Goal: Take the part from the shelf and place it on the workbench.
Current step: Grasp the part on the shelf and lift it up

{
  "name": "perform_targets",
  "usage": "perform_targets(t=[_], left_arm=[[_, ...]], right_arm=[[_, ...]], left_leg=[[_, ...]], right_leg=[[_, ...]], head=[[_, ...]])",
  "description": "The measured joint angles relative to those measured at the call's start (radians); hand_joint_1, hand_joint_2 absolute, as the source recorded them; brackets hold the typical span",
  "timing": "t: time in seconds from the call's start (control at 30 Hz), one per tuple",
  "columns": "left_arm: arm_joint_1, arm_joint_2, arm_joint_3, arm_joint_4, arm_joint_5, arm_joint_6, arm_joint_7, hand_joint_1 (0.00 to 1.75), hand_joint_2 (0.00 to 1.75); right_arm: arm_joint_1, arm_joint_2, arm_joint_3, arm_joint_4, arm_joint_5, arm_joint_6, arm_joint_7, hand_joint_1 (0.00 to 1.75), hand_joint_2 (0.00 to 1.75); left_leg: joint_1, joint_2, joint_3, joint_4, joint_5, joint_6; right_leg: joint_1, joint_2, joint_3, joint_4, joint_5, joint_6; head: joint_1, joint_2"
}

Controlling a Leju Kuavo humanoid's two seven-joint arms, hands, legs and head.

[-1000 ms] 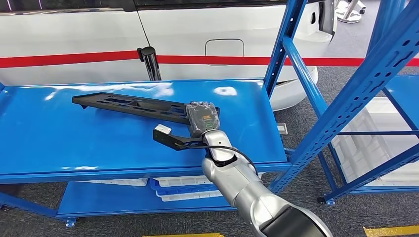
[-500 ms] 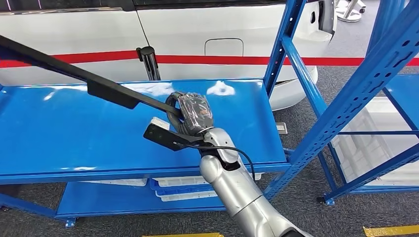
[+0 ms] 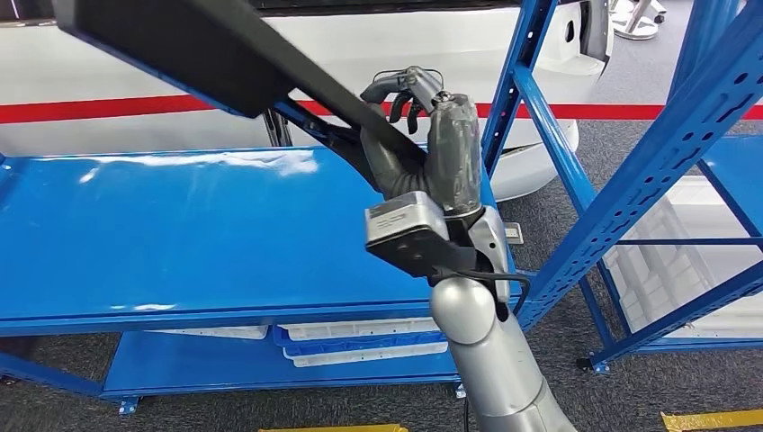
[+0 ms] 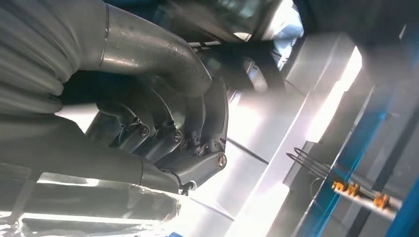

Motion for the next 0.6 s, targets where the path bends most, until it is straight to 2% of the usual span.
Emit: perform_targets(t=[0.17, 0.3, 0.47, 0.6], left_arm=[[0.0, -0.003, 0.008, 0.0, -0.005, -0.06, 0.02, 0.0, 0.0], [0.009, -0.003, 0.008, 0.002, -0.038, -0.019, 0.084, 0.0, 0.0], [0.031, 0.0, -0.002, 0.006, -0.111, 0.039, 0.127, 0.0, 0.0], [0.032, 0.004, -0.011, 0.008, -0.134, 0.027, 0.143, 0.0, 0.0]], right_arm=[[0.038, -0.049, -0.031, -0.062, -0.261, 0.021, -0.048, 1.75, 1.75], [0.089, -0.08, -0.075, -0.074, -0.417, 0.038, -0.095, 1.75, 1.75], [0.142, -0.11, -0.12, -0.058, -0.446, 0.03, -0.143, 1.75, 1.75], [0.166, -0.123, -0.141, -0.056, -0.43, 0.014, -0.126, 1.75, 1.75]], left_leg=[[0.0, 0.0, 0.0, 0.0, 0.0, 0.0], [0.0, 0.0, 0.0, 0.002, -0.003, 0.003], [-0.004, 0.0, 0.0, 0.005, -0.008, 0.011], [-0.004, 0.0, 0.002, 0.001, -0.003, 0.028]], right_leg=[[0.0, 0.0, 0.0, 0.0, 0.0, 0.0], [-0.004, 0.0, 0.002, -0.001, 0.0, 0.001], [-0.014, 0.0, 0.004, -0.002, -0.002, 0.005], [-0.016, -0.001, 0.005, -0.003, -0.001, 0.018]], head=[[-0.001, 0.0], [-0.004, 0.0], [-0.005, 0.0], [-0.004, 0.0]])
